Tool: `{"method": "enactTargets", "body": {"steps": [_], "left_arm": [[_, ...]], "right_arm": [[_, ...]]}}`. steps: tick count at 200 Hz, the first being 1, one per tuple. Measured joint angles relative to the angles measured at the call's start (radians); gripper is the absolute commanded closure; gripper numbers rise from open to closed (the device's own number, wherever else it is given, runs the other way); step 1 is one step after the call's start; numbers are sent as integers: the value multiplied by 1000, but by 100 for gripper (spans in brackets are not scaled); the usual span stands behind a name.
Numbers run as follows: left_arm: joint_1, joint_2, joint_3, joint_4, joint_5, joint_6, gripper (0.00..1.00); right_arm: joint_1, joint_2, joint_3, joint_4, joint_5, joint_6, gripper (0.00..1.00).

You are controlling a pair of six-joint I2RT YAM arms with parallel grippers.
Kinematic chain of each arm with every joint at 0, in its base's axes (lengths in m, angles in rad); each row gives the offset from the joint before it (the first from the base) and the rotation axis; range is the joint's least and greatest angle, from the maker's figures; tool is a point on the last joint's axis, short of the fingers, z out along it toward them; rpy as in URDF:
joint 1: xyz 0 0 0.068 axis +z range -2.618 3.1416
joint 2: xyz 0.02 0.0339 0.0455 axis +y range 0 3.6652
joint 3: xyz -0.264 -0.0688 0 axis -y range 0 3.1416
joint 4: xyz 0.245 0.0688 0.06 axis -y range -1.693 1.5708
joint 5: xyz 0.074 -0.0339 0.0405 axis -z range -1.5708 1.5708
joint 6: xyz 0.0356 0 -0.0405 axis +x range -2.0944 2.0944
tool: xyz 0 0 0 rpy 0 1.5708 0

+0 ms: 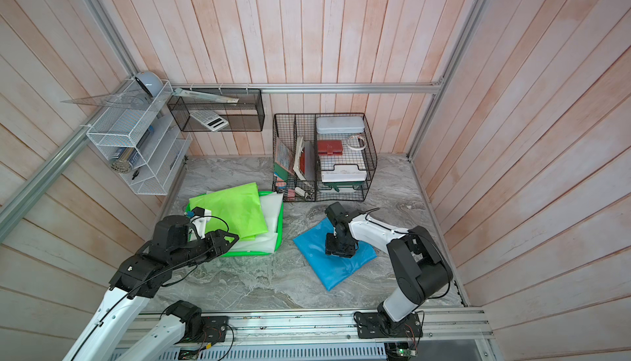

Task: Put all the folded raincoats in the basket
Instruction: Move the raincoat to the center of the board, then move the basket to the center of the board.

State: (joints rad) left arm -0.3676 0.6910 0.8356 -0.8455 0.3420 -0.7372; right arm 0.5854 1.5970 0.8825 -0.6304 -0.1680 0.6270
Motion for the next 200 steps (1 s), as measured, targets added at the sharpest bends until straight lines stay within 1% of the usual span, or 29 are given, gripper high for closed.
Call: {"method": "enactTargets", "body": {"steps": [27, 54, 74, 95, 114, 135, 147, 166, 185, 200], "left_arm": [[-66, 3, -8, 45, -3, -70, 49], [-137, 71, -7, 56, -37, -95, 49], [-186, 129, 12, 38, -65, -98, 49], [-243, 159, 59, 16, -86, -97, 49], [-280, 166, 87, 10, -88, -94, 50], [-326, 167, 70, 1, -105, -97, 50], [-354, 158, 26, 21, -109, -108, 50], [-383, 148, -85, 87, -104, -142, 51], [-399, 189, -163, 132, -107, -167, 53], [-413, 233, -188, 171, -112, -179, 53]], "right_arm": [[111, -3, -26, 126, -50, 69, 48], [209, 27, -32, 296, -105, 191, 47], [232, 50, -11, 337, -122, 239, 45], [229, 37, 7, 306, -108, 233, 41], [210, -19, 24, 241, -95, 194, 38], [167, -113, 46, 151, -79, 121, 35], [126, -173, 55, 102, -61, 71, 33], [42, -237, 47, 53, -38, 20, 33], [-46, -255, 22, 23, -32, -25, 33], [-92, -246, -5, 7, -34, -61, 36]]}}
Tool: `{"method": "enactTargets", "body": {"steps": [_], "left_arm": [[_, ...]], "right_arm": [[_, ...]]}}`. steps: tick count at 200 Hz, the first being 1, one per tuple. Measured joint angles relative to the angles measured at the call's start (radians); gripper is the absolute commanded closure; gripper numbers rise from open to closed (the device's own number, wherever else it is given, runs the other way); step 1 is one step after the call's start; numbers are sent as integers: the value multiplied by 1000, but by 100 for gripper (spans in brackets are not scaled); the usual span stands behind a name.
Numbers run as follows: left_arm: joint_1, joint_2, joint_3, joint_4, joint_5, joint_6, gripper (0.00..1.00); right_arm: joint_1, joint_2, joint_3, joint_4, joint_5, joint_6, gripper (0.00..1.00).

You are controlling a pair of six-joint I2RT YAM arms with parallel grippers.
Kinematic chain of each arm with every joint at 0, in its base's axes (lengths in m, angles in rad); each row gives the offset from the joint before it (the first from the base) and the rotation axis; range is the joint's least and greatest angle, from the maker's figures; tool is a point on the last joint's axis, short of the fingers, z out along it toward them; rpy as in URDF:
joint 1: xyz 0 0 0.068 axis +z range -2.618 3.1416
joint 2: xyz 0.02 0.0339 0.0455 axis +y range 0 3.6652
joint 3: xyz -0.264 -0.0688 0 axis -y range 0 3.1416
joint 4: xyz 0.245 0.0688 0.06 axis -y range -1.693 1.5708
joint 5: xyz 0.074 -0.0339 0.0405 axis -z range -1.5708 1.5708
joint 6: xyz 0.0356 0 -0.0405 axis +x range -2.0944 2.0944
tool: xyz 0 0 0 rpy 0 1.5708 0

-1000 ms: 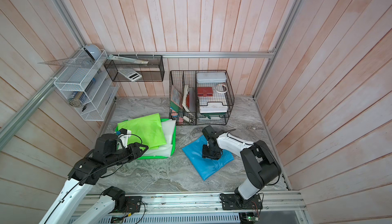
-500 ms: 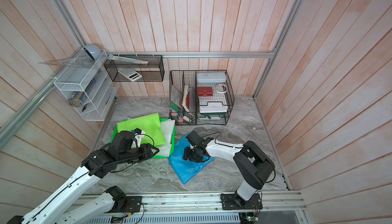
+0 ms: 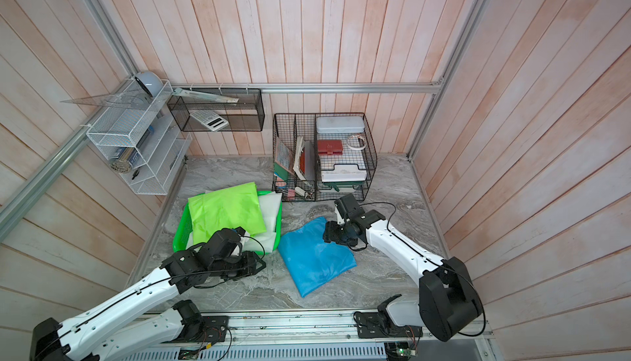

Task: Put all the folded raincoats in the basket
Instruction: Move the basket to the center of the board.

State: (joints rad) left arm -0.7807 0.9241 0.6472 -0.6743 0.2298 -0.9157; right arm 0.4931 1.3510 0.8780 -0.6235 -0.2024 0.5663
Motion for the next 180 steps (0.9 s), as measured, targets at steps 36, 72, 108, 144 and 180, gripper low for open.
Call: {"method": "enactTargets", "body": {"steps": [36, 72, 108, 144, 180], "left_arm": [[-8, 66, -13, 107, -32, -24, 53], [10, 122, -13, 102, -124, -24, 53], [171, 130, -12, 61, -142, 29, 53], [339, 145, 0, 35, -115, 116, 53], [447, 190, 52, 7, -106, 200, 53]], "right_arm": [[-23, 24, -83, -19, -6, -42, 38], [-23, -5, -195, -4, -23, -24, 40], [-21, -51, -266, 45, -61, 21, 40], [20, -60, -278, 79, -74, 67, 41], [60, -90, -299, 85, -87, 108, 41]]}}
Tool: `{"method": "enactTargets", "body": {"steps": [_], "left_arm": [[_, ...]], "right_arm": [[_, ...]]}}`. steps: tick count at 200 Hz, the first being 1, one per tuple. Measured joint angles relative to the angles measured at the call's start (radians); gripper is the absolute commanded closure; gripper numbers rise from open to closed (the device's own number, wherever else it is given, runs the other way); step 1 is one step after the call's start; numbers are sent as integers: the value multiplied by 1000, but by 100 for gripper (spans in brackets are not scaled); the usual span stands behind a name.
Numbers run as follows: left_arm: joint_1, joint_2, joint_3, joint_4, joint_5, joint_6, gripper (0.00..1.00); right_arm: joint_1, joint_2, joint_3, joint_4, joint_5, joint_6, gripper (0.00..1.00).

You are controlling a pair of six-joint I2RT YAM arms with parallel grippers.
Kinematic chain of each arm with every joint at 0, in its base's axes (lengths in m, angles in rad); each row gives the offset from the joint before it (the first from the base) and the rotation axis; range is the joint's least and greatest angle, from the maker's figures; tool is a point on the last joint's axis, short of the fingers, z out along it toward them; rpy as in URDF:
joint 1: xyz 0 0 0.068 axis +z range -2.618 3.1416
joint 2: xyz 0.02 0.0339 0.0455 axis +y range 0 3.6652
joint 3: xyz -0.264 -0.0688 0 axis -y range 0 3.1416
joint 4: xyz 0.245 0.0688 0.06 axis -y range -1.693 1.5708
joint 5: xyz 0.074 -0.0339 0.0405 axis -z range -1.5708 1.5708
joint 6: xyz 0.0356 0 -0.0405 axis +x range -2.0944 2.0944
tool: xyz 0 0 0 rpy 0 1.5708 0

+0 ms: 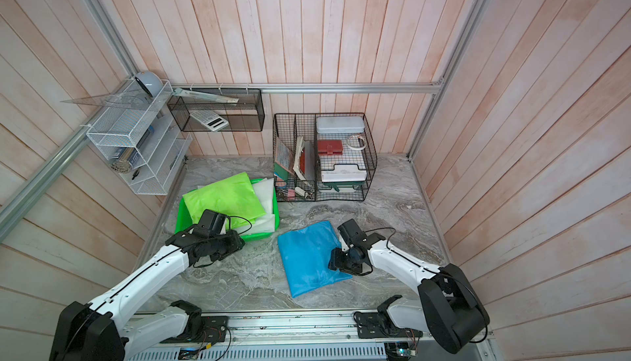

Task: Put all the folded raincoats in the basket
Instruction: Move the basket to the center of the board, then pick up the raincoat from the center of the board.

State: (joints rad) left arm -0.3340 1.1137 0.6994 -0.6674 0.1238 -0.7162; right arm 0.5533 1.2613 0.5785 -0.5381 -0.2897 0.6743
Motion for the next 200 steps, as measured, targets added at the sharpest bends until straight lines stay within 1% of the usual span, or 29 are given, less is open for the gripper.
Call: {"method": "enactTargets", "body": {"steps": [22, 34, 41, 55, 65, 79, 88, 106, 124, 149, 168, 185, 200], "left_arm": [[19, -32, 2, 3, 44, 17, 51], [9, -65, -3, 18, 95, 11, 50], [-11, -89, -10, 34, 123, -1, 49], [-95, -136, -25, 68, 163, -36, 49], [-184, -163, -38, 101, 184, -71, 48], [-300, -176, -58, 151, 186, -125, 48], [-359, -171, -75, 192, 182, -158, 48], [-447, -108, -113, 279, 164, -222, 48], [-486, -4, -126, 341, 140, -262, 45], [-496, 116, -130, 456, 127, -291, 42], [-496, 201, -128, 539, 127, -301, 42], [-497, 274, -122, 573, 127, -302, 42], [-501, 299, -122, 577, 124, -302, 42]], "right_arm": [[5, -21, -8, -4, -5, 13, 39], [5, -33, -8, -9, -8, 13, 38], [5, -42, -6, -16, -8, 10, 37], [5, -65, 6, -42, -5, -6, 35], [5, -91, 23, -69, 11, -21, 34], [-1, -129, 48, -103, 50, -32, 32], [-10, -152, 63, -119, 79, -37, 31], [-48, -195, 70, -130, 122, -42, 29], [-80, -220, 50, -116, 136, -41, 27], [-104, -229, 4, -102, 142, -37, 23], [-123, -227, -34, -71, 137, -27, 22], [-155, -205, -64, -39, 115, -22, 22], [-180, -173, -78, -23, 90, -21, 23]]}}
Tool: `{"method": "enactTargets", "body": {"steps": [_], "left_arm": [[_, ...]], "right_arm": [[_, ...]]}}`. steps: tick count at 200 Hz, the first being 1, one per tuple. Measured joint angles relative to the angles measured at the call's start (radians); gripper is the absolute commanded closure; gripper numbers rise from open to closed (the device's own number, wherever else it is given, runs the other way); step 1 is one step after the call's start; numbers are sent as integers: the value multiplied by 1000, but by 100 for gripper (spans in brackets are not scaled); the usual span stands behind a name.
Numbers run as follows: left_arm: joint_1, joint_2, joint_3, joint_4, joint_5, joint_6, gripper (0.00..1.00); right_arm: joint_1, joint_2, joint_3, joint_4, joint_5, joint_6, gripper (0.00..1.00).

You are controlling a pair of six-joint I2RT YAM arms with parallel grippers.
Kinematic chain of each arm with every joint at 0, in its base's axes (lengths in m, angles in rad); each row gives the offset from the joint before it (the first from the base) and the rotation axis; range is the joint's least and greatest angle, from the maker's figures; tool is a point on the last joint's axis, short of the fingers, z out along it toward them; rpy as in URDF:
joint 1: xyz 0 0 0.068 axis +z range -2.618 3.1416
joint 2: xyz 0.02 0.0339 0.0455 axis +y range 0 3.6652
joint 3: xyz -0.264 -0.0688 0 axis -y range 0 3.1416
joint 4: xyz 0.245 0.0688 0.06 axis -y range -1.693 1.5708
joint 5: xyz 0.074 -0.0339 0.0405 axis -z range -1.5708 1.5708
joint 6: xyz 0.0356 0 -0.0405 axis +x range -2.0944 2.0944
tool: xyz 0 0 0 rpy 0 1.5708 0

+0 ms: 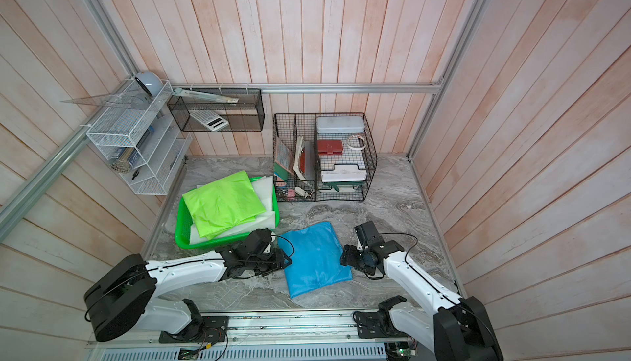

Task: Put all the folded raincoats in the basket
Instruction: Pick up the raincoat from the center of the board.

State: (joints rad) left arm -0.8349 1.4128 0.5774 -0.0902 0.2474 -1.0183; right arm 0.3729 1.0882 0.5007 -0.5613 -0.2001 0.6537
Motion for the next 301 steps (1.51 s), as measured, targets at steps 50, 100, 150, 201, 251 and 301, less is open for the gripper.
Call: {"method": "enactTargets", "body": {"steps": [50, 100, 150, 201, 251, 301], "left_arm": [[-2, -20, -2, -19, -47, 0, 45], [-3, 25, -8, 7, -60, -18, 50], [-3, 34, -23, 47, -72, -37, 65], [-3, 21, -30, 46, -78, -51, 93], [-11, -63, -15, -28, -79, -45, 100], [-18, -174, 93, -191, -96, -15, 100]], "right_arm": [[-43, 97, -2, 97, -138, -10, 33], [-65, 212, 12, 216, -308, -50, 49], [-73, 234, -10, 254, -345, -45, 72], [-72, 246, -24, 251, -375, -41, 93], [-70, 132, -27, 183, -399, -14, 100], [-70, -43, 43, 29, -395, 16, 100]]}}
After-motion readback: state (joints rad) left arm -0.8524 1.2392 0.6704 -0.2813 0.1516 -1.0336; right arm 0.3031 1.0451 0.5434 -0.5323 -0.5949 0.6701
